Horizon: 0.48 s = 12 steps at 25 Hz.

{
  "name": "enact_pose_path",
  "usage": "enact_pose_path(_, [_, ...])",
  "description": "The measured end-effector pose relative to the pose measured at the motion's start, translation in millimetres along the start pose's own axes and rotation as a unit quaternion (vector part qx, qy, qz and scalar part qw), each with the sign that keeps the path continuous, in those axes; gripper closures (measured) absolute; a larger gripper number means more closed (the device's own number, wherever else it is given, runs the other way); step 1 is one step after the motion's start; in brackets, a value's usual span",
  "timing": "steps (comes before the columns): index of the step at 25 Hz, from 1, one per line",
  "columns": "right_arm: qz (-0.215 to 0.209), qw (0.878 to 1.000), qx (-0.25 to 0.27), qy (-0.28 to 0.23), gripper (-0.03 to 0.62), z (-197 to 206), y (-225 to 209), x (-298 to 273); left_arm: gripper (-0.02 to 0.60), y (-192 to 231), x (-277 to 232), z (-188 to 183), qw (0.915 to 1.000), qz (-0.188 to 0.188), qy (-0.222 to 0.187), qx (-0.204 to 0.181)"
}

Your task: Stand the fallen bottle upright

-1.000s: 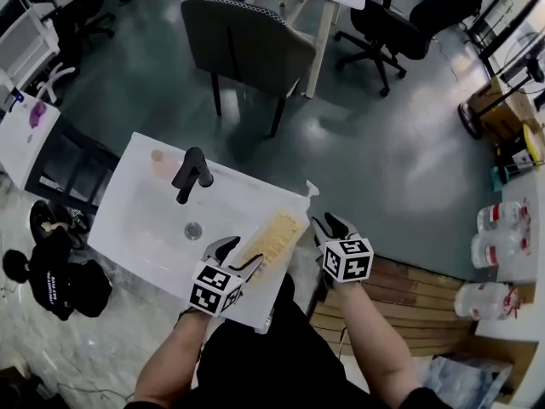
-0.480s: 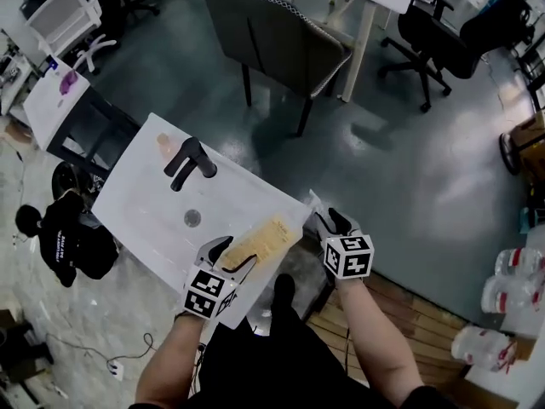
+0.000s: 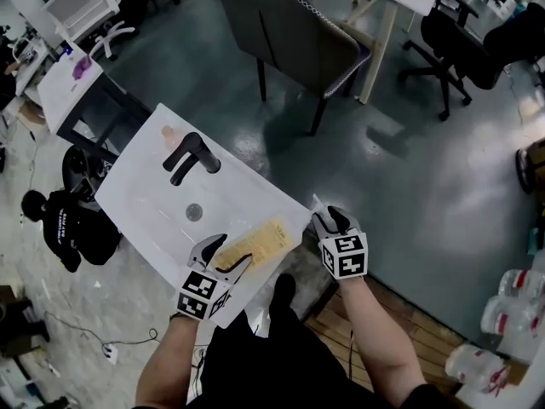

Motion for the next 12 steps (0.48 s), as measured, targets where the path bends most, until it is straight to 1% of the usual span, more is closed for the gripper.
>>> enact_pose_path(2, [-0.007, 1.0, 0.014, -0.004, 0.448, -3.0, 0.3, -4.1, 0.278, 1.1, -1.2, 0.2, 1.0, -0.001, 0.0, 0.003])
enact_pose_path(4, [-0.019, 1.0, 0.008, -0.007, 0.462, -4.2, -0.9, -7.3, 0.276, 3.0, -2.5, 0.6, 1.0, -0.002, -0.001, 0.008])
enact_pose_path(8, [-0.032, 0.998, -0.046, -0.02, 0.433, 2.2, -5.3, 2.5, 0.276, 5.1, -3.8, 2.6, 0.9999, -0.001, -0.001, 0.01])
enact_pose_path(12, [-0.04, 0.99, -0.119, -0.059, 0.433, 0.9, -3.6, 17.3, 0.276, 5.8, -3.3, 4.2, 1.0, 0.001, 0.0, 0.01])
Point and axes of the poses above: the fingertips, and each gripper's own axes: x backward along the fingers, y to its left, z out of its underside, the point moved 4 cm from there along x, backward along the fingers, and after that the axes turned 14 degrees about -z, right-handed, at the moved point
